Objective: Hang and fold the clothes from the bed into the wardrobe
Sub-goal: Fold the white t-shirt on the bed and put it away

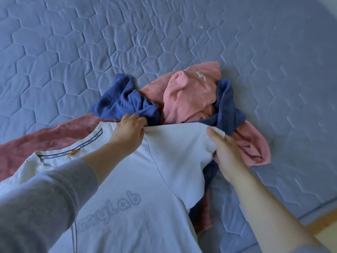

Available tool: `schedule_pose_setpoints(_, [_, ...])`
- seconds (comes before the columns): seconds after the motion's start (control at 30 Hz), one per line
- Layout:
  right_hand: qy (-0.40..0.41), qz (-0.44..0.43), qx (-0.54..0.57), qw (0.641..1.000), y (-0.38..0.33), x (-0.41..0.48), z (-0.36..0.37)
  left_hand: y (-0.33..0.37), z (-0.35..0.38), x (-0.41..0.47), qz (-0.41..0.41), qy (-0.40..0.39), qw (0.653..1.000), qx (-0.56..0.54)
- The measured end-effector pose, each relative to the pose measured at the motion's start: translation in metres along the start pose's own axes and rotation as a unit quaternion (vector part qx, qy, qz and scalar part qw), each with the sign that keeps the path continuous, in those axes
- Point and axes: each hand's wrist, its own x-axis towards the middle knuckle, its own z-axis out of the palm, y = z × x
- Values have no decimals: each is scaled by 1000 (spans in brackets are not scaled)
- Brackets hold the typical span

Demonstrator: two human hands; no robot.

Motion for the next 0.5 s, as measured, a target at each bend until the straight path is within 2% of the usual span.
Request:
schedule_pose_setpoints(0.1, [41,-79,-28,996,8,-14,-4,5,-3,3,-8,17,1000,-7])
schedule_pose_setpoints(0.2, [57,-37,-49,996,19,-18,-6,10,-5,6,-13,5,1000,27])
schedule_pose_setpoints(0.3, [37,-27,-96,994,24,-15,-15,18,-4,6,-25,-15,998,47])
schedule_pose_setpoints(0.37, [48,-38,-105,993,27,-16,-24,30,-3,5,-6,-16,999,32])
schedule_pose_setpoints(0.5, [62,-7,-114,992,43,-27,-40,69,-2,5,82,11,996,-31])
